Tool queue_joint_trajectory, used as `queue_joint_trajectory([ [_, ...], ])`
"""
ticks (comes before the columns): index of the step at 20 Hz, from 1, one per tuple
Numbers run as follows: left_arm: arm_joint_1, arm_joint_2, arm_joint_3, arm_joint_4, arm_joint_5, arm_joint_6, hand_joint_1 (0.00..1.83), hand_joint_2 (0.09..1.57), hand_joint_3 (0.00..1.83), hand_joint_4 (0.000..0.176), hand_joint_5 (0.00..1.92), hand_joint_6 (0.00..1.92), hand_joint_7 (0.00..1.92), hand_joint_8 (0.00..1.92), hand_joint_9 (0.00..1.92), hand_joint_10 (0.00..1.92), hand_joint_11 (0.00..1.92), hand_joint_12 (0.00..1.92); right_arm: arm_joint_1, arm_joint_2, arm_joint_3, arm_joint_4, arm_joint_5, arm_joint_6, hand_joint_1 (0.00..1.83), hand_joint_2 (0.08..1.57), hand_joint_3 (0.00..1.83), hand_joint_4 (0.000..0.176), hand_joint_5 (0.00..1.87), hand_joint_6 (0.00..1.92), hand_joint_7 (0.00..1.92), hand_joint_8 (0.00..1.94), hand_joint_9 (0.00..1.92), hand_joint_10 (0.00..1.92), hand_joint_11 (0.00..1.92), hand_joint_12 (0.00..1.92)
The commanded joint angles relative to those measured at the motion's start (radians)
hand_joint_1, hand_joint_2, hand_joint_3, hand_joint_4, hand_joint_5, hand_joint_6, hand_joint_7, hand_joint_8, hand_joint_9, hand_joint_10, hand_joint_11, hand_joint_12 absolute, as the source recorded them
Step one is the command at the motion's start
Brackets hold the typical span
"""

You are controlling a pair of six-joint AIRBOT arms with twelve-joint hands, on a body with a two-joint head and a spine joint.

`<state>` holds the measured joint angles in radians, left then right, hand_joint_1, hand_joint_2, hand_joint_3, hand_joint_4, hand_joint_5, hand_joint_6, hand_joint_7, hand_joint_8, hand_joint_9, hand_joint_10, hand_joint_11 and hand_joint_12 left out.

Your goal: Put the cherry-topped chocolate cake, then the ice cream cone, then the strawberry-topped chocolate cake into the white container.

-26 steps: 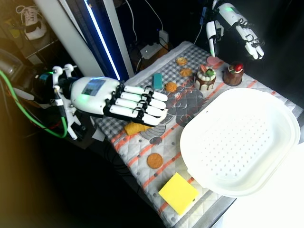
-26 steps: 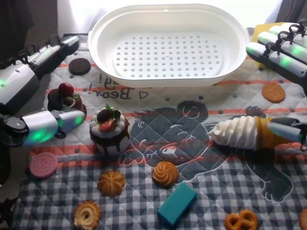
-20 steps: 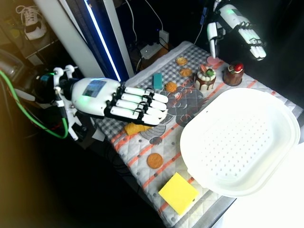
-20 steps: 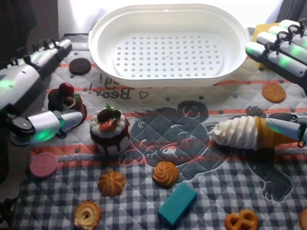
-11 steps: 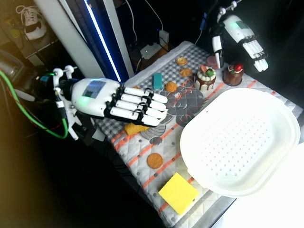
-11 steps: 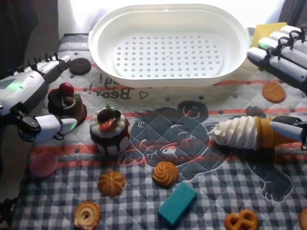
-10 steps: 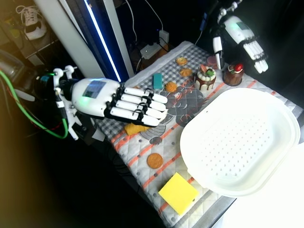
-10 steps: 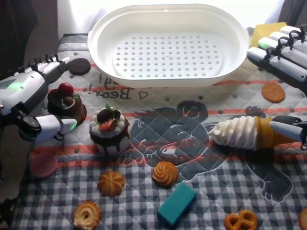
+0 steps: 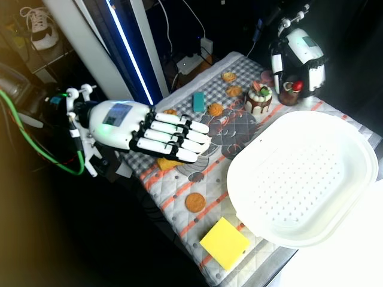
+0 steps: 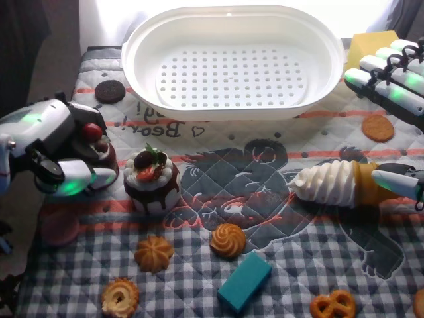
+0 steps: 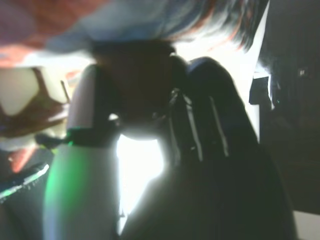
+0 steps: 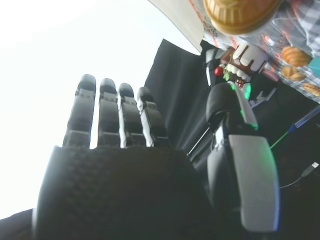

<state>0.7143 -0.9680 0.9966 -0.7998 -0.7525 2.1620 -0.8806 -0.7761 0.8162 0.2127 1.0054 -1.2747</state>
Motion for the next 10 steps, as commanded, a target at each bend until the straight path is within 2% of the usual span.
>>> queue_joint_trajectory([
  [1,-0.016,0.016,-0.002,0.044,-0.118,-0.003,1.11,1.24,0.00,0.000,0.72,1.39,0.64,1.85,0.84,1.92,1.04,1.92,0.004,0.003,0.002,-0.007,0.125,0.005,0.40,1.27,0.00,0.000,0.00,0.00,0.00,0.00,0.00,0.00,0.00,0.00],
  [3,-0.030,0.026,-0.008,0.056,-0.140,-0.003,1.10,1.25,0.00,0.000,0.72,1.40,0.57,1.79,0.74,1.92,0.97,1.92,0.003,0.003,0.001,-0.006,0.126,0.006,0.43,1.27,0.00,0.000,0.00,0.00,0.00,0.00,0.00,0.00,0.00,0.00],
  [4,-0.047,0.031,-0.008,0.064,-0.144,-0.003,1.16,1.27,0.01,0.000,0.66,1.33,0.68,1.70,0.70,1.92,0.91,1.92,0.001,0.003,0.000,-0.006,0.128,0.006,0.42,1.27,0.00,0.000,0.00,0.00,0.00,0.00,0.00,0.00,0.00,0.00],
  [5,-0.063,0.035,-0.008,0.069,-0.146,-0.003,1.13,1.23,0.00,0.000,0.74,1.32,0.58,1.81,0.70,1.92,0.90,1.92,0.000,0.003,-0.001,-0.006,0.130,0.006,0.42,1.27,0.00,0.000,0.00,0.00,0.00,0.00,0.00,0.00,0.00,0.00],
  [6,-0.081,0.038,-0.006,0.079,-0.147,-0.003,1.12,1.23,0.00,0.000,0.75,1.34,0.59,1.88,0.76,1.92,0.96,1.92,0.000,0.004,-0.001,-0.006,0.131,0.007,0.43,1.26,0.00,0.000,0.00,0.00,0.00,0.00,0.00,0.00,0.00,0.00],
  [7,-0.107,0.039,-0.004,0.092,-0.142,-0.003,1.10,1.24,0.00,0.000,0.72,1.38,0.50,1.85,0.65,1.92,0.87,1.92,0.000,0.004,-0.002,-0.006,0.132,0.007,0.43,1.26,0.00,0.000,0.00,0.00,0.00,0.00,0.00,0.00,0.00,0.00],
  [8,-0.124,0.039,-0.002,0.102,-0.139,-0.003,1.11,1.23,0.00,0.000,0.74,1.35,0.55,1.83,0.72,1.92,0.92,1.92,0.000,0.004,-0.002,-0.006,0.132,0.007,0.41,1.26,0.00,0.000,0.00,0.00,0.00,0.00,0.00,0.00,0.00,0.00],
  [9,-0.156,0.034,0.006,0.114,-0.125,-0.003,1.11,1.23,0.00,0.000,0.75,1.35,0.61,1.89,0.82,1.92,1.02,1.92,0.000,0.004,-0.002,-0.006,0.133,0.007,0.43,1.26,0.00,0.000,0.00,0.00,0.00,0.00,0.00,0.00,0.00,0.00],
  [10,-0.182,0.023,0.018,0.125,-0.100,-0.003,1.10,1.23,0.00,0.000,0.74,1.37,0.59,1.88,0.80,1.92,1.00,1.92,0.000,0.004,-0.002,-0.006,0.133,0.007,0.44,1.25,0.00,0.000,0.00,0.00,0.00,0.00,0.00,0.00,0.00,0.00],
])
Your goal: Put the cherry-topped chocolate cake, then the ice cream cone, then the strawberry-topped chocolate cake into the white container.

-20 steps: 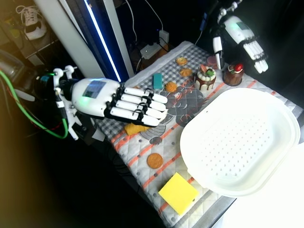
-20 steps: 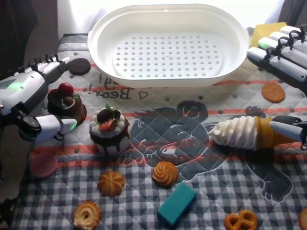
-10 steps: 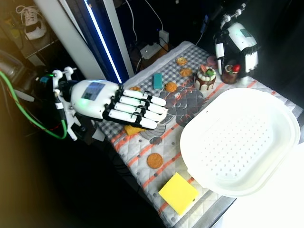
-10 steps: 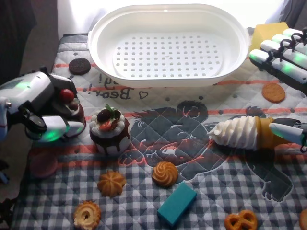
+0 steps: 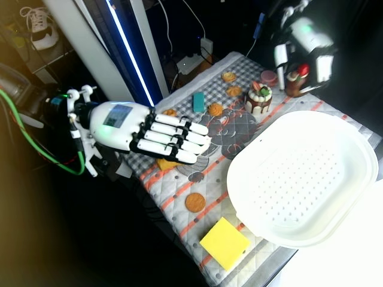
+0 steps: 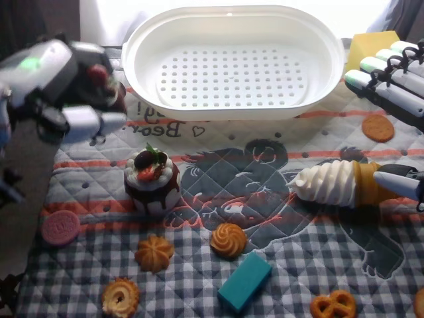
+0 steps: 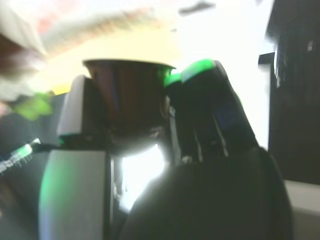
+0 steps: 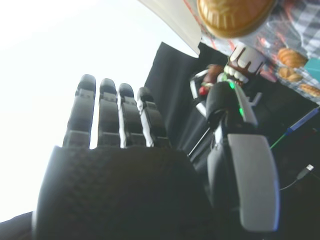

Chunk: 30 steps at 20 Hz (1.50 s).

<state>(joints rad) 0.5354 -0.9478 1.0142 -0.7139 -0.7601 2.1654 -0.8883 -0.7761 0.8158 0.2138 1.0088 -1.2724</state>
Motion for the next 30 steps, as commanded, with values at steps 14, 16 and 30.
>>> queue_joint_trajectory([
  [14,-0.237,-0.320,0.405,-0.221,0.254,0.141,1.11,1.30,0.00,0.000,0.63,1.42,0.64,1.60,0.45,1.63,0.51,1.92,-0.005,-0.002,0.016,-0.010,0.130,0.019,0.49,1.27,0.00,0.000,0.00,0.00,0.00,0.00,0.00,0.00,0.00,0.00],
  [16,-0.237,-0.362,0.456,-0.277,0.287,0.165,1.26,1.25,0.00,0.000,0.39,1.18,0.68,1.47,0.45,1.57,0.44,1.92,-0.007,-0.003,0.019,-0.010,0.130,0.022,0.47,1.27,0.00,0.000,0.00,0.00,0.00,0.00,0.00,0.00,0.00,0.00],
  [30,-0.219,-0.269,0.348,-0.039,0.218,-0.128,0.45,0.75,0.00,0.141,0.00,0.00,0.00,0.00,0.00,0.00,0.00,0.89,-0.008,0.001,0.028,-0.016,0.130,0.078,0.57,1.26,0.00,0.000,0.00,0.00,0.00,0.00,0.00,0.00,0.05,0.03],
])
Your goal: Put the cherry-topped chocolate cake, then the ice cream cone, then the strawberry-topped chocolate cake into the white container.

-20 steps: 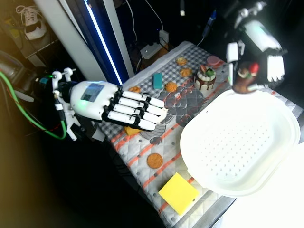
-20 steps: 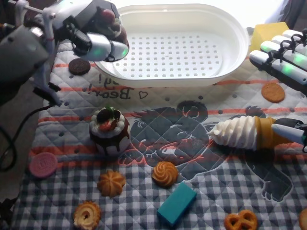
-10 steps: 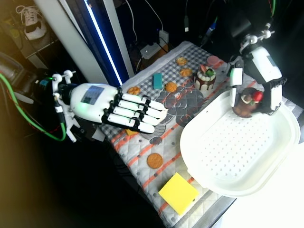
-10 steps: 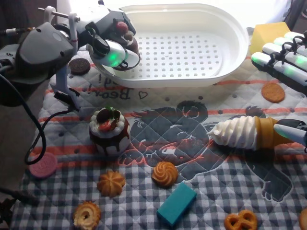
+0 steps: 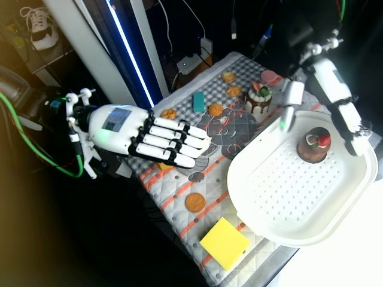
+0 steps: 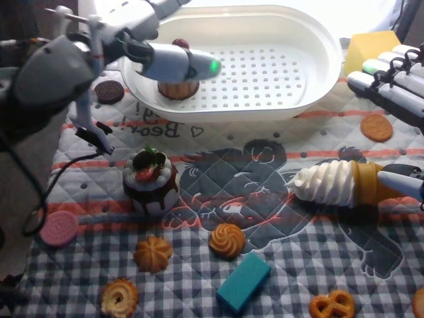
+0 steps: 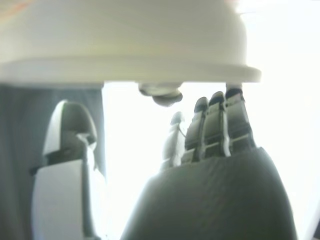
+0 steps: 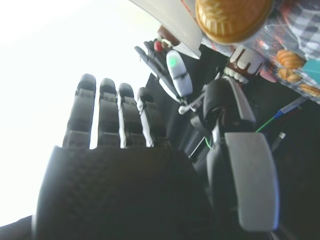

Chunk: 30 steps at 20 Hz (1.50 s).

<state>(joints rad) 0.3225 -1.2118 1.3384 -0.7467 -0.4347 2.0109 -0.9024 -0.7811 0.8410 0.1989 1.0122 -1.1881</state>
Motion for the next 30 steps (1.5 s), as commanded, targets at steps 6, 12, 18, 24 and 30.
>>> queue_joint_trajectory([
  [6,0.106,0.187,-0.204,0.206,-0.352,-0.187,0.78,1.12,0.02,0.145,0.00,0.00,0.00,0.00,0.00,0.00,0.00,0.18,0.008,0.007,0.029,-0.028,0.095,0.056,0.67,1.18,0.00,0.038,0.00,0.00,0.00,0.00,0.05,0.02,0.00,0.77],
  [12,0.290,0.304,-0.326,0.336,-0.579,-0.477,0.76,1.16,0.00,0.119,0.00,0.00,0.00,0.00,0.00,0.00,0.00,0.01,0.027,-0.032,0.058,-0.031,0.002,0.056,0.63,1.14,0.00,0.007,0.03,0.01,0.07,0.01,0.17,0.05,0.00,1.11],
  [18,0.381,0.351,-0.409,0.364,-0.728,-0.481,0.78,1.17,0.00,0.093,0.00,0.00,0.00,0.00,0.00,0.00,0.00,0.00,0.060,-0.117,0.115,-0.027,-0.098,0.057,0.65,1.15,0.00,0.000,0.02,0.00,0.08,0.00,0.13,0.05,0.00,1.36],
  [24,0.406,0.368,-0.430,0.372,-0.763,-0.481,0.84,1.18,0.00,0.089,0.00,0.00,0.00,0.00,0.00,0.00,0.00,0.00,0.076,-0.151,0.125,-0.041,-0.138,0.061,0.81,1.19,0.00,0.000,0.19,0.03,0.31,0.03,0.09,0.95,0.01,1.77],
  [30,0.419,0.371,-0.435,0.367,-0.777,-0.481,0.80,1.19,0.00,0.076,0.00,0.00,0.00,0.00,0.00,0.00,0.00,0.00,0.086,-0.183,0.148,-0.047,-0.164,0.070,0.89,1.23,0.01,0.000,0.46,0.13,0.66,0.17,0.51,1.09,0.44,1.73],
])
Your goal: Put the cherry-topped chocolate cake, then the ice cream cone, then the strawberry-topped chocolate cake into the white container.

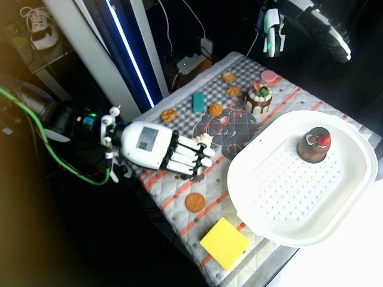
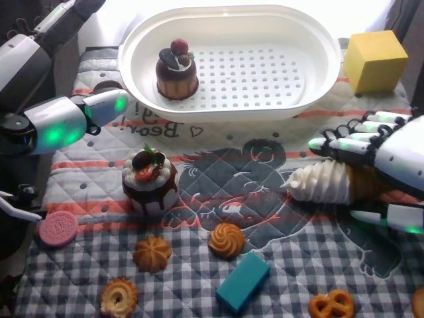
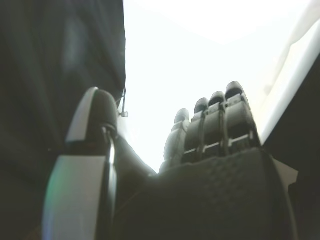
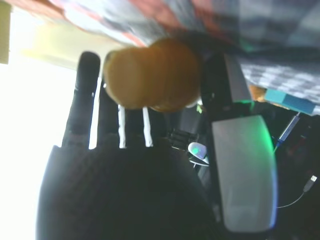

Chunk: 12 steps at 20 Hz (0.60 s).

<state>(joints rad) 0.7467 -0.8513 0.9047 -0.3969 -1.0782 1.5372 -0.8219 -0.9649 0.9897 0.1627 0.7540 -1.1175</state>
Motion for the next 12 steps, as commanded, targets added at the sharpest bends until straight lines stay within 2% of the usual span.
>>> queue_joint_trajectory([
  [1,-0.003,0.012,-0.003,0.017,-0.138,-0.007,0.79,1.19,0.00,0.080,0.00,0.00,0.00,0.00,0.00,0.00,0.00,0.00,0.012,-0.005,0.006,-0.011,0.084,-0.001,0.88,1.26,0.00,0.000,0.51,0.23,0.73,0.25,0.57,1.08,0.46,1.72],
  [2,-0.001,0.012,-0.004,0.017,-0.141,-0.007,0.79,1.19,0.00,0.082,0.00,0.00,0.00,0.00,0.00,0.00,0.00,0.00,0.015,-0.008,0.010,-0.011,0.082,-0.001,0.97,1.30,0.01,0.000,0.60,1.25,0.82,0.33,0.65,1.15,0.55,1.76],
  [3,0.000,0.013,-0.004,0.016,-0.142,-0.007,0.79,1.19,0.00,0.083,0.00,0.00,0.00,0.00,0.00,0.00,0.00,0.00,0.018,-0.009,0.012,-0.011,0.082,-0.001,1.11,1.29,0.00,0.000,0.54,1.50,0.81,1.14,0.72,1.24,0.63,1.79],
  [4,0.003,0.015,-0.004,0.014,-0.142,-0.007,0.78,1.19,0.00,0.076,0.00,0.00,0.00,0.00,0.00,0.00,0.00,0.00,0.025,-0.006,0.011,-0.013,0.083,-0.001,1.17,1.26,0.00,0.000,0.63,1.34,0.82,1.41,0.79,1.49,0.74,1.90],
  [5,0.006,0.017,-0.005,0.012,-0.143,-0.007,0.75,1.19,0.00,0.073,0.00,0.00,0.00,0.00,0.00,0.00,0.00,0.00,0.034,0.003,0.006,-0.024,0.085,-0.001,1.20,1.25,0.00,0.000,0.68,1.23,0.83,1.50,0.87,1.64,0.85,1.92],
  [6,0.008,0.019,-0.006,0.011,-0.146,-0.007,0.74,1.18,0.00,0.069,0.00,0.00,0.00,0.00,0.00,0.00,0.00,0.00,0.047,0.020,-0.004,-0.041,0.093,-0.001,1.20,1.25,0.00,0.000,0.66,1.29,0.84,1.47,0.87,1.63,0.85,1.92],
  [7,0.009,0.021,-0.007,0.010,-0.147,-0.007,0.73,1.18,0.00,0.075,0.00,0.00,0.00,0.00,0.00,0.00,0.00,0.00,0.064,0.041,-0.016,-0.057,0.101,-0.001,1.18,1.26,0.00,0.000,0.64,1.33,0.82,1.50,0.83,1.65,0.82,1.92],
  [8,0.010,0.021,-0.007,0.009,-0.147,-0.007,0.76,1.18,0.00,0.073,0.00,0.00,0.00,0.00,0.00,0.00,0.00,0.00,0.073,0.050,-0.020,-0.065,0.106,-0.001,1.18,1.27,0.00,0.000,0.63,1.33,0.81,1.53,0.81,1.62,0.78,1.92],
  [9,0.010,0.021,-0.007,0.006,-0.147,-0.007,0.78,1.19,0.00,0.081,0.00,0.00,0.00,0.00,0.00,0.00,0.00,0.00,0.094,0.072,-0.031,-0.082,0.116,-0.001,1.18,1.28,0.00,0.000,0.63,1.29,0.77,1.61,0.76,1.70,0.75,1.92],
  [11,0.013,0.021,-0.007,0.005,-0.148,-0.007,0.77,1.19,0.00,0.086,0.00,0.00,0.00,0.00,0.00,0.00,0.00,0.00,0.139,0.097,-0.038,-0.112,0.118,-0.001,1.17,1.28,0.00,0.000,0.65,1.31,0.75,1.60,0.63,1.68,0.60,1.92],
  [12,0.014,0.021,-0.007,0.004,-0.147,-0.007,0.77,1.19,0.00,0.078,0.00,0.00,0.00,0.00,0.00,0.00,0.00,0.00,0.160,0.102,-0.035,-0.115,0.118,-0.001,1.17,1.30,0.00,0.000,0.64,1.24,0.70,1.73,0.72,1.87,0.75,1.92],
])
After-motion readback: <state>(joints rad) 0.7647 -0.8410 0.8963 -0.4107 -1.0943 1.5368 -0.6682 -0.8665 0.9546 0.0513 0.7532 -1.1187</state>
